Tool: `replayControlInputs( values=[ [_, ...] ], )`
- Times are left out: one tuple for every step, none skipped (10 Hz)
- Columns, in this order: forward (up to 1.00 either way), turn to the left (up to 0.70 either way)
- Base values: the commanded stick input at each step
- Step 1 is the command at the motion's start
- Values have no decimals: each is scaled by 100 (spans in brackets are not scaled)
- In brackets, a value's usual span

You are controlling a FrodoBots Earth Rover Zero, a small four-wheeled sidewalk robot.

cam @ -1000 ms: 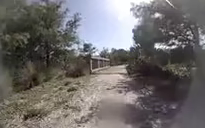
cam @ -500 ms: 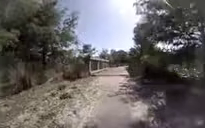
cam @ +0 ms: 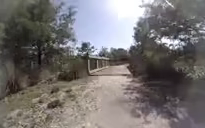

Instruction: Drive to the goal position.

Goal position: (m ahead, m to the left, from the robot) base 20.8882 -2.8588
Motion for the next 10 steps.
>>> replayControlInputs(
  values=[
    [70,0],
    [70,0],
    [70,0],
    [70,0],
    [70,0],
    [70,0],
    [70,0],
    [70,0],
    [70,0],
    [70,0]
  ],
)
